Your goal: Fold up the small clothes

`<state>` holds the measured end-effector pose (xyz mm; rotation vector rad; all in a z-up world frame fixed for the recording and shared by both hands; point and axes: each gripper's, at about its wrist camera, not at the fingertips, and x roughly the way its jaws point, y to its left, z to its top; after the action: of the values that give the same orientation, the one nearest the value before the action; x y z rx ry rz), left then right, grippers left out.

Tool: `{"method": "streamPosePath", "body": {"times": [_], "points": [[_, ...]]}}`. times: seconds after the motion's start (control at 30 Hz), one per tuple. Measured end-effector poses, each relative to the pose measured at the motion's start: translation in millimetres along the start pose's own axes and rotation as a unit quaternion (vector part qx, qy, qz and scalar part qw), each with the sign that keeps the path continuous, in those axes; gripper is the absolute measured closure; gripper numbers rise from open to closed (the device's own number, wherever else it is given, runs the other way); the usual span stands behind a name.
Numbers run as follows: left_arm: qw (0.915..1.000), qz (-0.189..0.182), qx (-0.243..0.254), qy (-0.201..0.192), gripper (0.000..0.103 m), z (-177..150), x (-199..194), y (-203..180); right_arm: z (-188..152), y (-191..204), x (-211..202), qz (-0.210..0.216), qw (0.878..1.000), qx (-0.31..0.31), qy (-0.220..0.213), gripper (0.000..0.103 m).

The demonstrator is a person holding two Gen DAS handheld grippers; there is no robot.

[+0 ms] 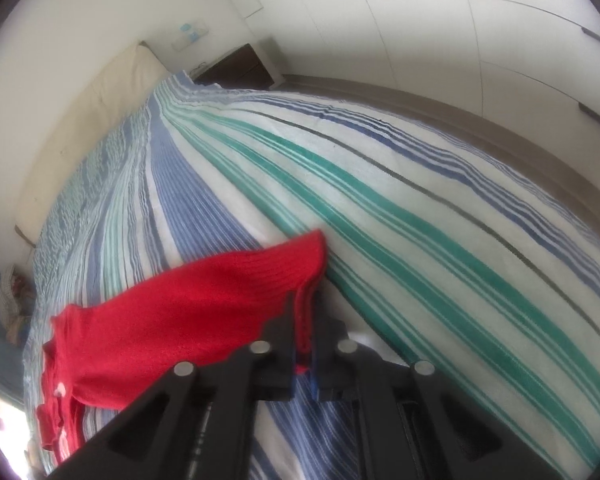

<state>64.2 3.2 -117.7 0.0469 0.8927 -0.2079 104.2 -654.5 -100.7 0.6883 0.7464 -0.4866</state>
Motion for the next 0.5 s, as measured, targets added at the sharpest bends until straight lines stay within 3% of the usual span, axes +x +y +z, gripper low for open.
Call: {"method": "streamPosePath", "body": {"times": [0.03,0.13,0.2,0.27,0.33,0.4,0.5], "points": [[0.9999,0.003,-0.002,0.013,0.005,2,-5,0,-1,0,-2,-0.002,1.0,-0.001,-0.003,0.098],[0.9989,-0.019,-0.008,0.042,0.006,11,-31,6,-2,-5,-18,-0.013,1.0,-0.004,-0.007,0.074],[0.9993,-0.034,0.001,0.015,0.006,30,-59,11,-1,-13,-40,-0.042,0.999,0.002,-0.032,0.054],[0.9989,-0.03,0.026,-0.025,0.005,65,-82,14,3,-20,-70,-0.084,0.993,0.015,-0.079,0.047],[0.9963,-0.03,0.052,-0.061,0.004,109,-90,13,9,-16,-95,-0.097,0.988,0.013,-0.118,0.047],[0.9927,-0.031,0.087,-0.077,0.002,149,-78,5,8,0,-119,-0.065,0.988,-0.006,-0.137,0.047],[0.9807,-0.015,0.191,-0.041,0.003,188,-19,-31,-14,51,-144,0.012,0.988,-0.074,-0.139,0.045]]}}
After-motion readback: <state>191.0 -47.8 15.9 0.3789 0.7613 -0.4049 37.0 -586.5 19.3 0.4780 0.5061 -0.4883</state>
